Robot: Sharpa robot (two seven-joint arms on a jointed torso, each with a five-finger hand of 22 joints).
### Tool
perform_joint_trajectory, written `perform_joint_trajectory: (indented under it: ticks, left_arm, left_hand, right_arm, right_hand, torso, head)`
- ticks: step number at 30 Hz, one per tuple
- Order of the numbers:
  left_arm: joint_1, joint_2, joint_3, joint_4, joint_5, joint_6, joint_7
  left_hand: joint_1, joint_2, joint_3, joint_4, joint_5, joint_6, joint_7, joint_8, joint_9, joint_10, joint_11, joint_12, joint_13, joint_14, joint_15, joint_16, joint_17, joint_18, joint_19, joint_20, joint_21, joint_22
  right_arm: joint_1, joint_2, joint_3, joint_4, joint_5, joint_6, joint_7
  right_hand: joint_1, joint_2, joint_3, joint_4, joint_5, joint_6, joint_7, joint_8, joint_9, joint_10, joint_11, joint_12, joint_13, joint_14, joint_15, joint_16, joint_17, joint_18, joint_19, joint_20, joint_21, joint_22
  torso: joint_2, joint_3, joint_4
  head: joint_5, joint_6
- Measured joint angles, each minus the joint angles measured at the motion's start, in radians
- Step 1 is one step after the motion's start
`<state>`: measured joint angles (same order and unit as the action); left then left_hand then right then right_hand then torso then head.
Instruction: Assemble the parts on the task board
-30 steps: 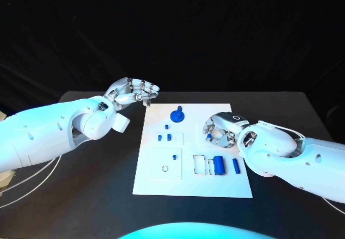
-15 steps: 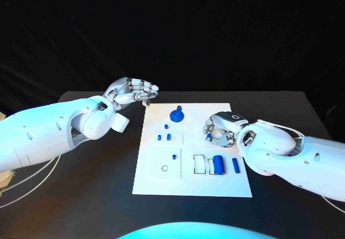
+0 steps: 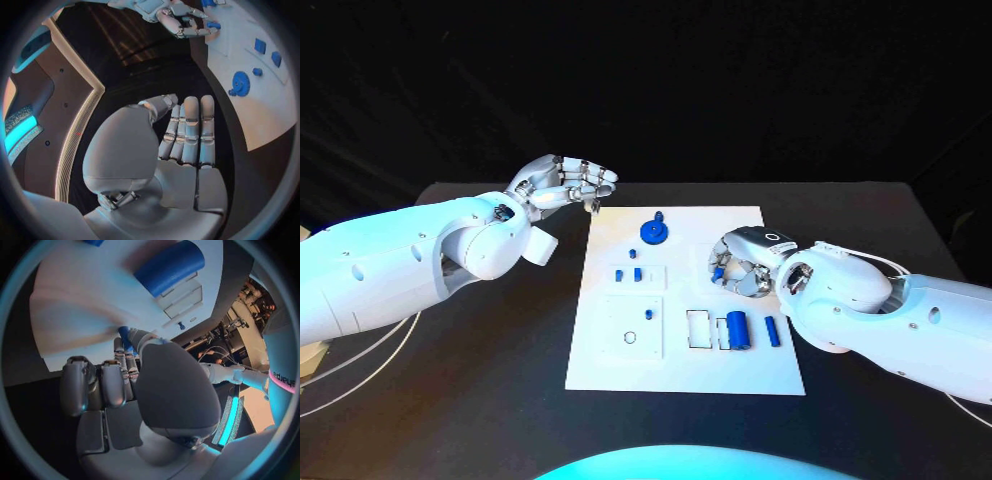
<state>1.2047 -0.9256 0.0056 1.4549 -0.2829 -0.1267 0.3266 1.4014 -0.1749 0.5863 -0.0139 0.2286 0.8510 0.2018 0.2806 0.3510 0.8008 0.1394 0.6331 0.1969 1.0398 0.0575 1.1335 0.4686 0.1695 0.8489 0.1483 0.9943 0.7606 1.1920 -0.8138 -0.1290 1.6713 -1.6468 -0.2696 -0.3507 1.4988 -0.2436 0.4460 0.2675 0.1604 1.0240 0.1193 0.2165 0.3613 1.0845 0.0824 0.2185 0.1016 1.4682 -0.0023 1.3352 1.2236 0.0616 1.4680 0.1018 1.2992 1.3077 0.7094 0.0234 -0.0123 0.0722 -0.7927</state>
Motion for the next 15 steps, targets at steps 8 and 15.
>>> perform_joint_trajectory:
  ticks: [8,15]
  left_arm:
    - [0.0,0.0,0.0,0.0,0.0,0.0,-0.001]
    - [0.0,-0.001,0.0,0.0,0.0,0.001,-0.001]
  left_hand:
    - [0.0,0.0,0.0,0.0,0.0,0.0,0.0,0.004,0.0,-0.007,0.0,0.0,-0.001,0.0,0.0,0.0,0.001,0.0,0.0,0.0,0.0,0.0]
    - [0.0,0.0,0.0,0.0,0.0,0.0,0.0,0.004,0.0,-0.007,0.0,0.0,-0.001,0.0,0.0,0.0,0.001,0.0,0.0,0.0,0.0,0.0]
  right_arm:
    - [0.0,0.0,0.0,0.001,0.0,0.002,-0.001]
    - [0.0,0.0,0.0,0.004,0.0,-0.009,-0.001]
  right_hand:
    - [0.0,0.0,0.009,-0.001,0.0,0.0,0.0,0.0,0.002,0.0,0.0,0.0,0.0,0.0,0.0,0.0,-0.002,0.0,0.0,0.0,0.0,0.0]
    - [-0.008,0.014,0.034,-0.017,0.005,0.027,-0.006,0.016,0.017,0.073,-0.016,0.009,0.003,-0.004,-0.011,0.0,0.002,-0.002,-0.005,-0.006,0.054,0.0]
  torso:
    - [0.0,-0.0002,0.0]
    - [0.0,-0.0003,0.0]
  head:
    - [0.0,-0.001]
    - [-0.002,-0.001]
